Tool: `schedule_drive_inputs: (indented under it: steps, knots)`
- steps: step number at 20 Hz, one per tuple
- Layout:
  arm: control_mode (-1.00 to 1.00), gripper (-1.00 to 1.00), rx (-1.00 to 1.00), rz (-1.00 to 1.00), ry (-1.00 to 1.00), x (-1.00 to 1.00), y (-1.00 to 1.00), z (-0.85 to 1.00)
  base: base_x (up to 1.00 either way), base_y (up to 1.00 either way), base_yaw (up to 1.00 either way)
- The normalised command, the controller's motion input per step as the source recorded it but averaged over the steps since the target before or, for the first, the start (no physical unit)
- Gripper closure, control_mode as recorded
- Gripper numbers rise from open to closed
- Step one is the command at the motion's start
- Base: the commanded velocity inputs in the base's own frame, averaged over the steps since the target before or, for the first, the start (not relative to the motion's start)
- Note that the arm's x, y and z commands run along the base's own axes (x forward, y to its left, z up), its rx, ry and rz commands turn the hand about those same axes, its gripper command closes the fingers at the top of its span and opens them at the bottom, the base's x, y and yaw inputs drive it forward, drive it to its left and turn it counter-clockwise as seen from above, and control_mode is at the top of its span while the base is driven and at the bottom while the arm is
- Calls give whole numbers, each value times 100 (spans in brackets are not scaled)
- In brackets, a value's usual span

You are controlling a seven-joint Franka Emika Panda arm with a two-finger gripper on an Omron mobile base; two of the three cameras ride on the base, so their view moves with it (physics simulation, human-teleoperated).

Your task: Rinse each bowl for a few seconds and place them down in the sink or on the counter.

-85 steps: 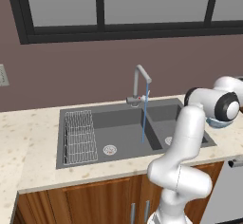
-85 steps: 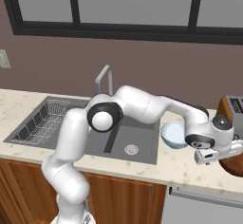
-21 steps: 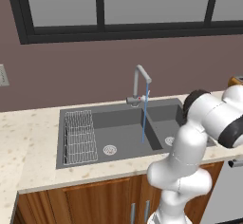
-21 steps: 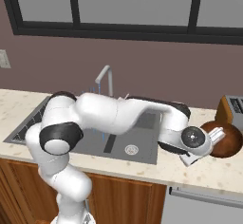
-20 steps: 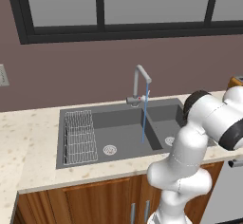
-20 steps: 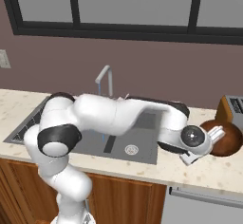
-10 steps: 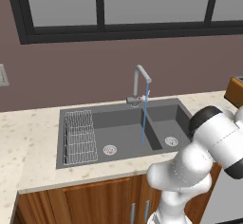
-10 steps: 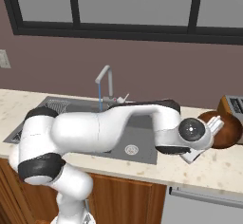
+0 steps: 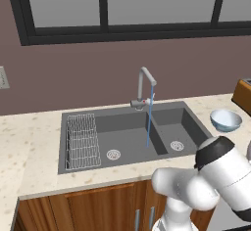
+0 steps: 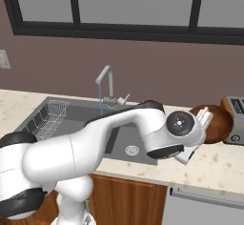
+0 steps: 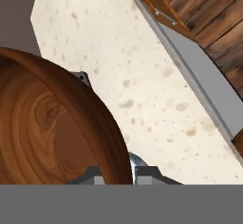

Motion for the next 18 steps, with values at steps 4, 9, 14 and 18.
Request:
schedule_drive_inputs:
  steps: [4, 9, 14, 18]
  knots:
    - [-100, 100, -5, 14, 7, 0, 22, 22, 0, 0, 0]
    - [-100, 100, 0, 17, 12, 3, 10, 7, 0, 0, 0]
    - [-100, 100, 0, 19, 11, 0, 16, 6, 0, 0, 0]
    - [-100, 100, 0, 19, 8, 0, 18, 12, 0, 0, 0]
